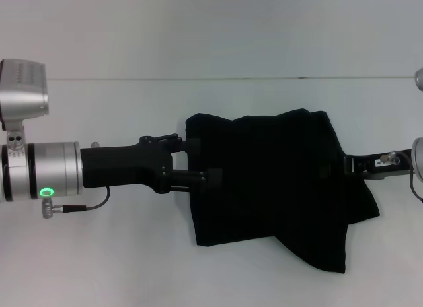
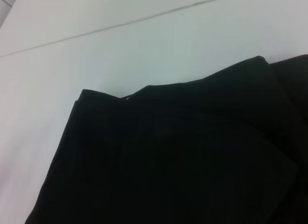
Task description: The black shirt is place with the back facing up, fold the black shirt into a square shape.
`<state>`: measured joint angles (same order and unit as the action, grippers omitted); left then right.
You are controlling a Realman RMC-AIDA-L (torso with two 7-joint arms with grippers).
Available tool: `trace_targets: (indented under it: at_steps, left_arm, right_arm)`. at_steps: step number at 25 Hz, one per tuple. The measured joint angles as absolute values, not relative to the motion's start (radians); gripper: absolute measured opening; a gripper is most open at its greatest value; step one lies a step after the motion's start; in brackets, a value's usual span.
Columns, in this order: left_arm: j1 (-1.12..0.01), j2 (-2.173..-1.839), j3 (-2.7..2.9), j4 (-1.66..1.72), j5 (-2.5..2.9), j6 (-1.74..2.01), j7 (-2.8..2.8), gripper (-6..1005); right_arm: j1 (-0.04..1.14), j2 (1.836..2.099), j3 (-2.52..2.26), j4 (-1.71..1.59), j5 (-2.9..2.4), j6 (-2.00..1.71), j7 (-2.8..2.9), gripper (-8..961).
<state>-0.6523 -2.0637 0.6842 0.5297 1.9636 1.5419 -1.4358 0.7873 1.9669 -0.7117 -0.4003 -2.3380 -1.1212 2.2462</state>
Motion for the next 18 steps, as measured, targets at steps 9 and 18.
trace_targets:
  at_steps: [9, 18]
  left_arm:
    - [-0.647, -2.063, 0.677, 0.534, 1.964, 1.542, -1.459, 949]
    - [-0.639, -2.063, 0.657, 0.535, 1.956, 1.547, -1.468, 949]
  right_arm:
    - [0.788, 1.965, -0.712, -0.468, -2.259, -1.163, 2.217, 73]
    - [0.815, 1.947, -0.713, -0.561, -2.233, -1.233, 2.241, 73]
